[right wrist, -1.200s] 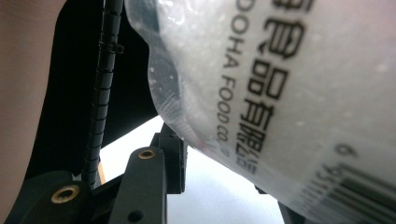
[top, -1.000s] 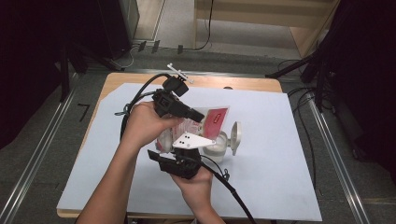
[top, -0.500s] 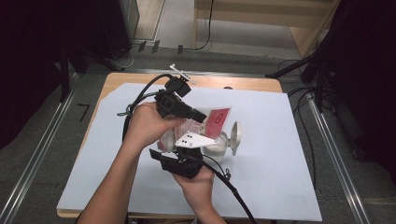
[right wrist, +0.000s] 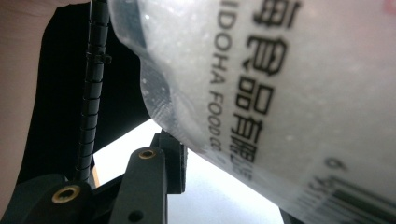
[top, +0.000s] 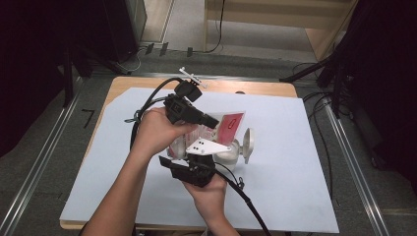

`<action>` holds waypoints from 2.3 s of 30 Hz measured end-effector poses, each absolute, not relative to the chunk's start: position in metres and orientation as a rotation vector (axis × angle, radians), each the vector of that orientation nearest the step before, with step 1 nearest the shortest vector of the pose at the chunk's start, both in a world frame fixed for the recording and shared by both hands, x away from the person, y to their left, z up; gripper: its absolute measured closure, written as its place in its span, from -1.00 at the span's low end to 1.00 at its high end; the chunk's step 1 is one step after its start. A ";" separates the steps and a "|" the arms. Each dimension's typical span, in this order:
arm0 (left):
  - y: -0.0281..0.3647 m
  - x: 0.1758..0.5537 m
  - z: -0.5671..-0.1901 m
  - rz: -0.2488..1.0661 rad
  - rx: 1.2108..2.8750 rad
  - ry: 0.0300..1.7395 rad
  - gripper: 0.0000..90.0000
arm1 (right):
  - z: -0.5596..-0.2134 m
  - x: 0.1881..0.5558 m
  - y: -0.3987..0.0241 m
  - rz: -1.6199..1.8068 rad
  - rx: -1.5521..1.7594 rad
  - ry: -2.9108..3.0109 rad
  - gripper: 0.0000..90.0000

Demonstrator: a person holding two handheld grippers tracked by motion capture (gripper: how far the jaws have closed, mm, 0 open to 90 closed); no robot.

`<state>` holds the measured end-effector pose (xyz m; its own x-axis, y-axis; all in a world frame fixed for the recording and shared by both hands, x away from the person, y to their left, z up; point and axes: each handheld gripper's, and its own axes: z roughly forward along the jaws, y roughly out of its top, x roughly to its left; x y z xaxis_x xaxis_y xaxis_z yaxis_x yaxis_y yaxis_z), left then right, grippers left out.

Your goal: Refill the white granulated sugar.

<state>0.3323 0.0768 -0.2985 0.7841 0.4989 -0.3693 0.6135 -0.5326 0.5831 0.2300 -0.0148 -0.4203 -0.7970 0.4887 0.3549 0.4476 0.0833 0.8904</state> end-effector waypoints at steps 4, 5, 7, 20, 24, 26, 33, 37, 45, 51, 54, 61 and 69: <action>0.077 0.334 -0.301 -0.209 2.242 0.819 0.95 | -0.421 0.230 -0.015 1.866 0.995 2.294 0.42; 0.076 0.334 -0.301 -0.210 2.239 0.823 0.95 | -0.422 0.230 -0.015 1.871 0.998 2.294 0.42; 0.076 0.334 -0.301 -0.204 2.240 0.821 0.93 | -0.422 0.231 -0.016 1.890 1.004 2.294 0.42; 0.068 0.334 -0.305 -0.209 2.249 0.810 0.96 | -0.426 0.233 -0.021 1.879 1.034 2.288 0.42; 0.066 0.333 -0.303 -0.190 2.245 0.822 0.95 | -0.426 0.233 -0.022 1.897 1.053 2.267 0.38; 0.067 0.332 -0.302 -0.192 2.237 0.825 0.95 | -0.425 0.234 -0.022 1.899 1.049 2.269 0.38; 0.068 0.333 -0.301 -0.191 2.227 0.835 0.94 | -0.422 0.233 -0.022 1.924 1.054 2.294 0.40; 0.068 0.333 -0.301 -0.193 2.228 0.832 0.95 | -0.420 0.233 -0.021 1.922 1.059 2.293 0.40; 0.067 0.333 -0.300 -0.186 2.245 0.830 0.97 | -0.419 0.232 -0.021 1.917 1.061 2.298 0.39; 0.067 0.334 -0.300 -0.182 2.247 0.826 0.97 | -0.420 0.233 -0.021 1.913 1.062 2.299 0.39; 0.066 0.334 -0.301 -0.177 2.252 0.822 0.97 | -0.421 0.235 -0.021 1.909 1.063 2.299 0.39; 0.065 0.331 -0.299 -0.167 2.254 0.823 0.97 | -0.421 0.234 -0.021 1.898 1.052 2.299 0.38; 0.066 0.331 -0.299 -0.169 2.259 0.820 0.97 | -0.420 0.233 -0.020 1.900 1.048 2.301 0.38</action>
